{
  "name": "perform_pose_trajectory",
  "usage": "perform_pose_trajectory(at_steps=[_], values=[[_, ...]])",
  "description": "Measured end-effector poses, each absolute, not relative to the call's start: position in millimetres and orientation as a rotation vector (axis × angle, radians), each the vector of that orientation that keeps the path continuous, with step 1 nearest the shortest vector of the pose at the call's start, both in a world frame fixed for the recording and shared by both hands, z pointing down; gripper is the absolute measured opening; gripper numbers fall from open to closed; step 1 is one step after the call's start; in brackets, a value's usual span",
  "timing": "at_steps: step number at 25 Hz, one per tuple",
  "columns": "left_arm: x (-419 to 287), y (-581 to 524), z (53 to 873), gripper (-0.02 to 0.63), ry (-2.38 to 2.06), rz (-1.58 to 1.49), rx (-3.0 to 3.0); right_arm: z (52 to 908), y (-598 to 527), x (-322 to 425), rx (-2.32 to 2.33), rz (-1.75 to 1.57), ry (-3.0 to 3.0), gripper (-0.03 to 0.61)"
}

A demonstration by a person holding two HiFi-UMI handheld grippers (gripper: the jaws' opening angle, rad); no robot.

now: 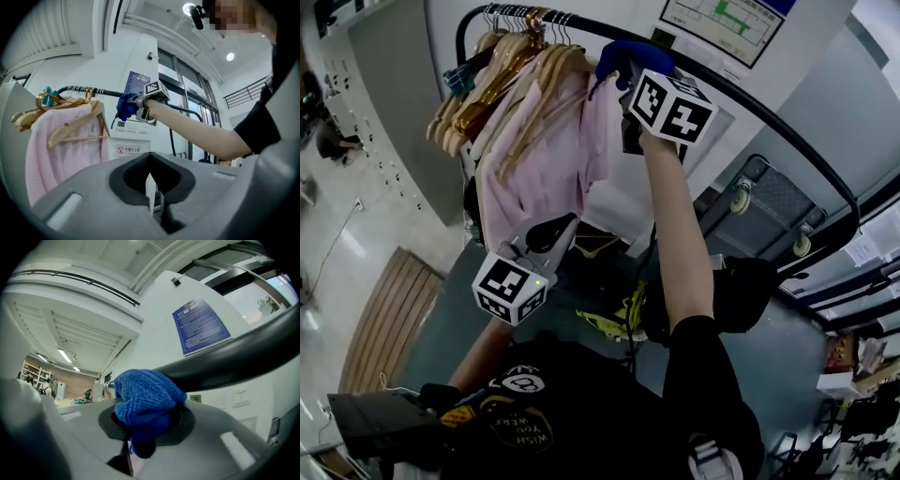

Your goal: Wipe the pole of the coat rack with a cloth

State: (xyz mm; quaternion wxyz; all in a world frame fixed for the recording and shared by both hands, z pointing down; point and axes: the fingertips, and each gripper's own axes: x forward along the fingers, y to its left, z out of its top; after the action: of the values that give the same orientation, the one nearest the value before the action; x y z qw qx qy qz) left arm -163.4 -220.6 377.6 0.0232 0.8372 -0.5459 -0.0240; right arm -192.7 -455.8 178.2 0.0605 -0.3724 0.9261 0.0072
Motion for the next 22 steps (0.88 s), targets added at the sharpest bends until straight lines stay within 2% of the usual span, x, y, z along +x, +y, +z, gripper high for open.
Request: perform_pose_trajectory(at_steps=[3, 9, 15, 19, 22], values=[[-132.3, -235.4, 378.1, 0.003, -1.546, -0.079, 2.690, 176.3, -453.8, -102.6, -1.278, 0.073, 2.695, 0.084], [-35.2, -253.4, 376.3, 0.003, -1.197, -0.078, 2.872, 171.3, -450.8, 127.2, -1.734, 0.132, 2.391, 0.084], [33.2, -252.2, 371.0, 0.003, -0.926, -0.091, 2.957, 168.0, -440.0, 265.0, -1.997, 0.095, 2.188, 0.084], [42.6, -264.1, 366.2, 0.003, -0.924, -0.079, 2.983, 168.1, -436.1, 296.8, -2.031, 0.035, 2.092, 0.083], [34.7, -272.8, 350.5, 0.003, -0.987, -0.084, 3.020, 169.3, -441.7, 249.3, -1.950, 0.075, 2.248, 0.083]])
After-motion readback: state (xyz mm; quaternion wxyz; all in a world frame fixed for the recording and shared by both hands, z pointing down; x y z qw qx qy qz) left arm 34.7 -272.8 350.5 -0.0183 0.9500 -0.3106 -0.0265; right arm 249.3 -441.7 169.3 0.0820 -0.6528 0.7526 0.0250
